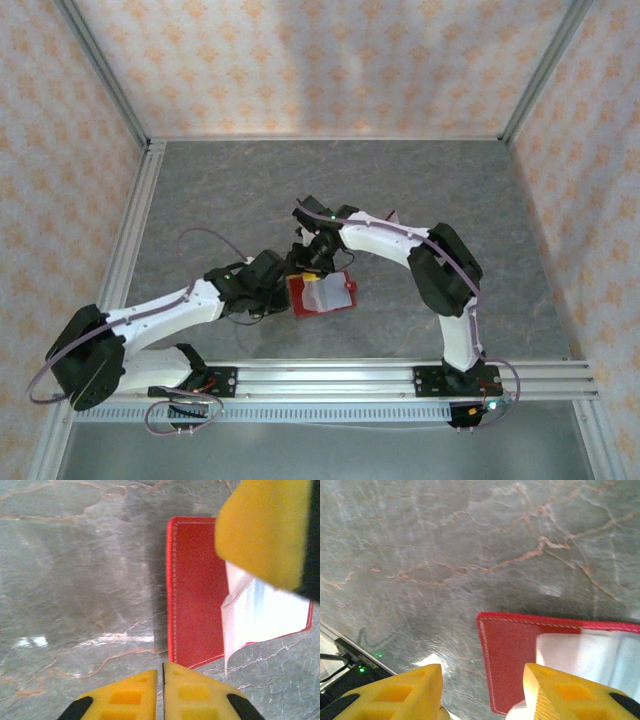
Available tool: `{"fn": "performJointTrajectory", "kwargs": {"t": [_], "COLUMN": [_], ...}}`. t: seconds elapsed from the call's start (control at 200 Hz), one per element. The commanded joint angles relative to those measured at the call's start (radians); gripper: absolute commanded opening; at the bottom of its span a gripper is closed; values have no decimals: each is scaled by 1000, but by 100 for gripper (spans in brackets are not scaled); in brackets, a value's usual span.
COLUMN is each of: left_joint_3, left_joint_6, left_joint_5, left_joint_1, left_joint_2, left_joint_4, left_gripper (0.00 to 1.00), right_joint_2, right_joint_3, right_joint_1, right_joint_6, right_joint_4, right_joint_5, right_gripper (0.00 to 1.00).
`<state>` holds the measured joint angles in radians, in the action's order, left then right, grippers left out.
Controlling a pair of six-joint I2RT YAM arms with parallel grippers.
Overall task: Put the credit cards into the card holder
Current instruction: Flip over the card slot in the card holder.
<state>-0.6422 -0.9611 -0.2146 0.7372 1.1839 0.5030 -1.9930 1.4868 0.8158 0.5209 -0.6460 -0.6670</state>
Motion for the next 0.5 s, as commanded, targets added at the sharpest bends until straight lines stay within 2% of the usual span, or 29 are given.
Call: {"fn": "performJointTrajectory", "kwargs": {"t": [0.0,0.11,0.315,0.395,0.495], "left_joint_3": [23,37,25,6,-29], "left_joint_6": [4,8,27,42,69], "left_joint_5": [40,29,16,1,-10], "left_joint_1": [-29,-60,-75,-74,-74], "left_joint_2": [-55,-102,-133,-124,-85], "left_joint_4": [71,79,77,60,46], "left_gripper": [15,21,38,45,50], "right_joint_2": [-21,-32,-35,-19,36], "right_joint_3": [65,140,282,281,222], "right_joint_1": [8,8,-30,-60,-115], "right_joint_6": [-3,-35,-117,-135,-145], "right_joint_4": [-14,-67,-201,-238,-238], "right_joint_5": [-16,-18,28,52,83], "right_gripper": [48,50,52,48,39]}}
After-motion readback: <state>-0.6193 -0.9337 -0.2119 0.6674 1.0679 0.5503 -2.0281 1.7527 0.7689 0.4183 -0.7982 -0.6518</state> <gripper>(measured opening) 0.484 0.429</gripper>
